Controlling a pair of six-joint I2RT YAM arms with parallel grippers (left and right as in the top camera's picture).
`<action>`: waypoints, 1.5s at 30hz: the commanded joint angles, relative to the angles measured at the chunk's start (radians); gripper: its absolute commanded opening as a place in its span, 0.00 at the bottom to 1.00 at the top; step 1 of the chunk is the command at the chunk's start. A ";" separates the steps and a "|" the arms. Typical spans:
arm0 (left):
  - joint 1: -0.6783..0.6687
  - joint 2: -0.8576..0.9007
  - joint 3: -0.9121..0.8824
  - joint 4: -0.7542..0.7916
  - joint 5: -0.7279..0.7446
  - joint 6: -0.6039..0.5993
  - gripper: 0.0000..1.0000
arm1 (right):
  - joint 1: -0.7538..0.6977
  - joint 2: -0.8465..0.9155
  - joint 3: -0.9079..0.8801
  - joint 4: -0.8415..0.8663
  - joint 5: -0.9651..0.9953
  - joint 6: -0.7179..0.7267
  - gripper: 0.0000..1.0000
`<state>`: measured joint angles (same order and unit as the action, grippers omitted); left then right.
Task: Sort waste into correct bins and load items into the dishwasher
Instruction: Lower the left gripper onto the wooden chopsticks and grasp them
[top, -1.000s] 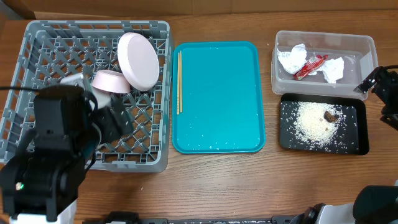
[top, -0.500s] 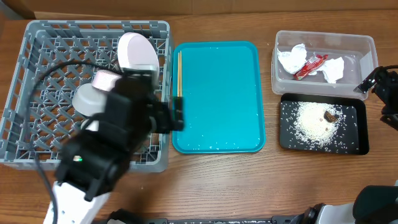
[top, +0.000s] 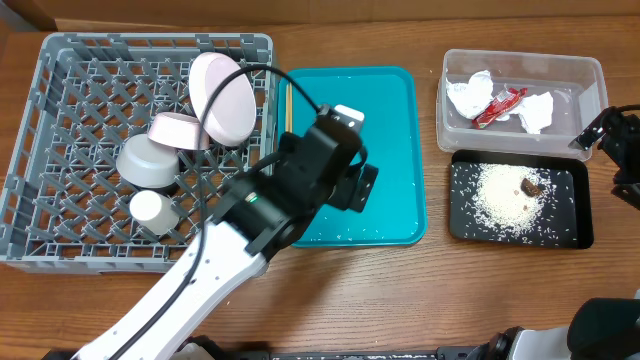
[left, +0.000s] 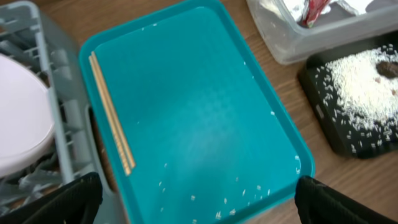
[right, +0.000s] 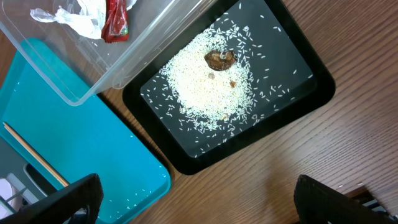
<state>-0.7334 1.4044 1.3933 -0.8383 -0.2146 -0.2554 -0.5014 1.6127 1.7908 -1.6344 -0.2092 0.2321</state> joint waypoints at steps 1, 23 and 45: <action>-0.005 0.063 -0.006 0.063 -0.023 -0.026 0.97 | 0.002 -0.020 0.015 0.005 0.006 0.000 1.00; 0.198 0.437 0.155 0.065 -0.085 -0.384 0.92 | 0.002 -0.020 0.015 0.005 0.006 0.000 1.00; 0.267 0.633 0.154 0.120 -0.021 -0.485 0.90 | 0.002 -0.020 0.015 0.005 0.005 0.001 1.00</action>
<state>-0.4812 2.0052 1.5269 -0.7319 -0.2390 -0.7151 -0.5014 1.6127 1.7908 -1.6341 -0.2089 0.2317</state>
